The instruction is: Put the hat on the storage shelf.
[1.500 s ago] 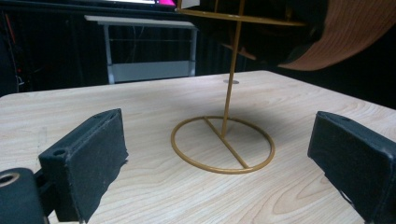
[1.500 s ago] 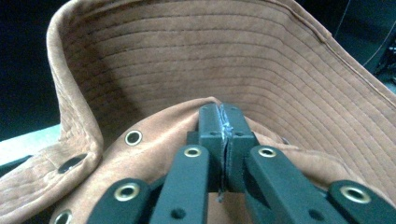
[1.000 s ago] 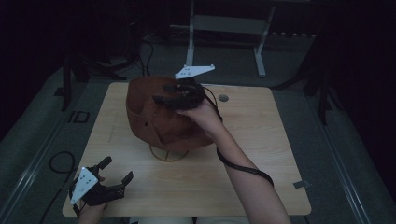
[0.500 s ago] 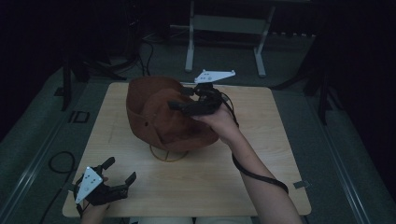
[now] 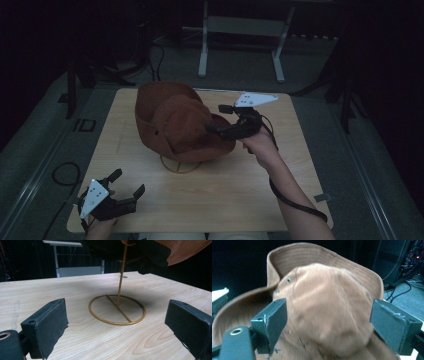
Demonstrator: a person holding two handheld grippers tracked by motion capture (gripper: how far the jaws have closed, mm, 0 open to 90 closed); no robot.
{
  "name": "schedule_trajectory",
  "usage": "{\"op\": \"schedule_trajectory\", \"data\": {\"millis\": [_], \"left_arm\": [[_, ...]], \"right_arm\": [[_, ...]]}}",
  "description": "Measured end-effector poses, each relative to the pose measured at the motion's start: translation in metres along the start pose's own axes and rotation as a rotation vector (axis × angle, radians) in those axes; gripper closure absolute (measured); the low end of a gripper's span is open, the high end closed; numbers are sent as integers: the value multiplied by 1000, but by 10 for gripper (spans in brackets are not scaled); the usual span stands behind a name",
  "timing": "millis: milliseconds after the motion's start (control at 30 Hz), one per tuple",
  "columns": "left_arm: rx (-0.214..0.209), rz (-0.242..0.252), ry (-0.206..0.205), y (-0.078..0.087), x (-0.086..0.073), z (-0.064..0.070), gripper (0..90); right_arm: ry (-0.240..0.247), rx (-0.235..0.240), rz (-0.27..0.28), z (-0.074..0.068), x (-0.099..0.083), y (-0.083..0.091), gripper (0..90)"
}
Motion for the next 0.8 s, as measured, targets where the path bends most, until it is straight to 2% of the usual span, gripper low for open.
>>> {"op": "schedule_trajectory", "data": {"millis": [200, 367, 433, 600, 800], "left_arm": [[2, 2, 6, 0, 2, 1, 49], [-7, -2, -2, -2, 1, 3, 49], [-9, -5, -6, -3, 1, 3, 49], [-15, -18, -15, -4, 0, 3, 49], [-29, -45, -19, -7, -3, 3, 49]], "right_arm": [[9, -69, 14, 9, -23, 24, 145], [-17, -106, 16, 20, -43, 44, 146], [-24, -129, 11, 25, -50, 50, 146], [-50, -148, 1, 36, -70, 60, 145], [-93, -188, 17, 49, -95, 77, 146]]}}
Point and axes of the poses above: each handheld gripper's, and its own axes: y roughly backward along the jaws, x roughly out of its top, z roughly to its right, the point moved 1 cm from there along -y, roughly forward along the jaws, and after that the axes turned 11 degrees about -y, right-handed, at the moved point
